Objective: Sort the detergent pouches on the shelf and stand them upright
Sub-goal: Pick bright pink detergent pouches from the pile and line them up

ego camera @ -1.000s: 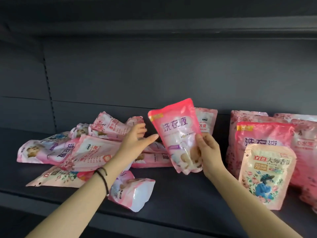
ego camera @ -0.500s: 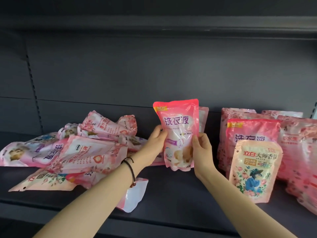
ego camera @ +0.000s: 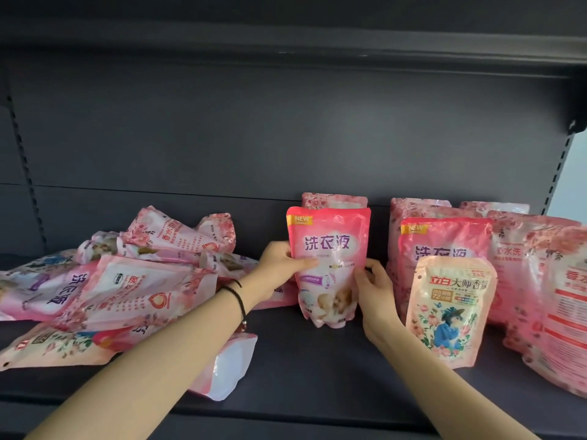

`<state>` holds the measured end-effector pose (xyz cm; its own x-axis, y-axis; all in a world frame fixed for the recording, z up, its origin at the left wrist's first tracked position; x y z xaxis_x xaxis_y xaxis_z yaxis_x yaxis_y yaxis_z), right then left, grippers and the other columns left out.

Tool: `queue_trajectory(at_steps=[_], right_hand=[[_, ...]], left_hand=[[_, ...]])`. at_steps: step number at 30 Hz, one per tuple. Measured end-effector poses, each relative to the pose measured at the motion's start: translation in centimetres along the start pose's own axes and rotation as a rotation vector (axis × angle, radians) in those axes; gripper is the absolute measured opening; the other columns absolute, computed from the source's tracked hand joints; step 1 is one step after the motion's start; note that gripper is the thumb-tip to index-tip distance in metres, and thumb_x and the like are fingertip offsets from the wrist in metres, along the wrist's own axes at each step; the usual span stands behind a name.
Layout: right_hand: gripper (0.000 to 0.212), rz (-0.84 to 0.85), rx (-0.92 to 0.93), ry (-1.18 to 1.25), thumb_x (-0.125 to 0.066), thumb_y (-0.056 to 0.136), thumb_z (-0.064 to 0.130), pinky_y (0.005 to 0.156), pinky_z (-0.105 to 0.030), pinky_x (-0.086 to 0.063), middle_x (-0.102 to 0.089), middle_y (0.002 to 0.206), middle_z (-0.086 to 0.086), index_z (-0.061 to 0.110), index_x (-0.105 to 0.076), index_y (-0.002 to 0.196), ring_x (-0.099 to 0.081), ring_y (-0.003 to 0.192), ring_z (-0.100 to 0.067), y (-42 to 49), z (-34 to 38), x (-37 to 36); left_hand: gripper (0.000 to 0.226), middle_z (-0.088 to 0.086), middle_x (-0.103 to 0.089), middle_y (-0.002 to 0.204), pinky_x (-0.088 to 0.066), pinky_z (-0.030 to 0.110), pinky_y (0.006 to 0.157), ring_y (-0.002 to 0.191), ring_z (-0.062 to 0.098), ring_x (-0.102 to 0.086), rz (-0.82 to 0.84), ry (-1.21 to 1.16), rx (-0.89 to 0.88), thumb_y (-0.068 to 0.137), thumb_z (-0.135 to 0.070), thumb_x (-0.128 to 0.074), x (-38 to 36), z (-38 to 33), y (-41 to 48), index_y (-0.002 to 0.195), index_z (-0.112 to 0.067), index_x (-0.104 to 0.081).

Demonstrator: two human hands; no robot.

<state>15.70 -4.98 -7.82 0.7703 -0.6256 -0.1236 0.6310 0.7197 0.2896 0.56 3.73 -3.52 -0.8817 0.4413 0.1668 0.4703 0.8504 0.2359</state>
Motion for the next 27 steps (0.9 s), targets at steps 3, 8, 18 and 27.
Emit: queue_trajectory(at_steps=[3, 8, 18, 27], right_hand=[[0.019, -0.034, 0.004, 0.003, -0.043, 0.100, 0.014, 0.067, -0.026, -0.049, -0.066, 0.093, -0.001, 0.022, -0.059, 0.093, -0.063, 0.085, -0.014, -0.1, 0.3, -0.4], [0.022, -0.100, -0.007, 0.020, -0.041, 0.100, 0.015, 0.065, -0.028, -0.053, -0.066, 0.084, 0.002, 0.022, -0.059, 0.089, -0.062, 0.074, -0.012, 0.0, -0.2, -0.9], [0.014, -0.195, -0.054, -0.131, -0.036, 0.100, 0.016, 0.068, -0.028, -0.044, -0.059, 0.101, -0.002, 0.021, -0.049, 0.102, -0.056, 0.086, -0.019, 3.2, 0.3, -1.4], [0.046, 0.028, 0.629, -0.688, -0.058, 0.080, -0.003, 0.093, -0.026, -0.032, -0.042, 0.132, -0.009, 0.011, -0.049, 0.123, -0.038, 0.120, -0.026, -0.1, 5.4, -1.9]], left_hand=[[0.029, 0.014, -0.069, 0.110, -0.057, 0.033, 0.078, 0.099, 0.025, -0.067, 0.036, -0.097, 0.149, 0.082, -0.003, -0.072, 0.7, -0.6, 0.0, 0.110, 0.003, -0.065], [0.021, 0.005, -0.070, 0.105, -0.057, 0.026, 0.074, 0.095, 0.016, -0.067, 0.104, -0.137, 0.118, 0.089, -0.001, -0.062, 1.2, -0.7, -0.4, 0.108, -0.009, -0.063], [0.023, 0.013, -0.066, 0.117, -0.052, 0.044, 0.095, 0.109, 0.026, -0.063, -0.068, 0.003, 0.073, 0.093, -0.008, -0.059, -2.0, -0.7, 2.4, 0.116, -0.006, -0.061], [0.043, 0.001, -0.066, 0.118, -0.048, 0.025, 0.086, 0.100, 0.012, -0.062, 0.088, 0.658, -0.082, 0.087, -0.031, -0.068, 4.0, -3.8, 0.6, 0.128, -0.020, -0.057]])
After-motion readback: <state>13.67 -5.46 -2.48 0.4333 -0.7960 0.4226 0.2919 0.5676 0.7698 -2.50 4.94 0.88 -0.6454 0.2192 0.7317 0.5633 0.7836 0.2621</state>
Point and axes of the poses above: each hand's wrist, its own y-axis towards the middle knuckle, its own x-axis out of the back of the hand, z = x × y, the point moved 1 cm from there along y, towards the middle knuckle
